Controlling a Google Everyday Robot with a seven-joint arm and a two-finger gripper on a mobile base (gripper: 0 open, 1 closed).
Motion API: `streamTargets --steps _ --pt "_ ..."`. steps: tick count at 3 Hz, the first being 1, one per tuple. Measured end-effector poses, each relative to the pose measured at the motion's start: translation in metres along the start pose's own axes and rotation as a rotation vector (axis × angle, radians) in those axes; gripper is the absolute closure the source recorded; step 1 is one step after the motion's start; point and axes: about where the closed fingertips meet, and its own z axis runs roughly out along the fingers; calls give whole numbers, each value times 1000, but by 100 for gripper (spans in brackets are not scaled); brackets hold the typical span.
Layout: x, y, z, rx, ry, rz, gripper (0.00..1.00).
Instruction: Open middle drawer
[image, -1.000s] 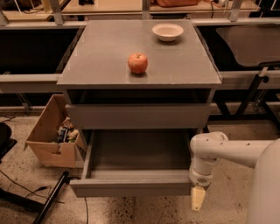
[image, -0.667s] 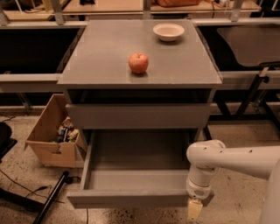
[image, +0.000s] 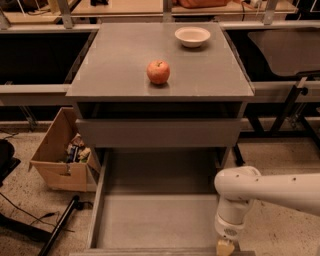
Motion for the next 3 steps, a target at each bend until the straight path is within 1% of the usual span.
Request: streamTargets --steps 1,2,3 --pt "39 74 7 -67 39 72 100" --pt "75 123 21 -115 48 139 84" --pt "80 129 24 -123 51 145 61"
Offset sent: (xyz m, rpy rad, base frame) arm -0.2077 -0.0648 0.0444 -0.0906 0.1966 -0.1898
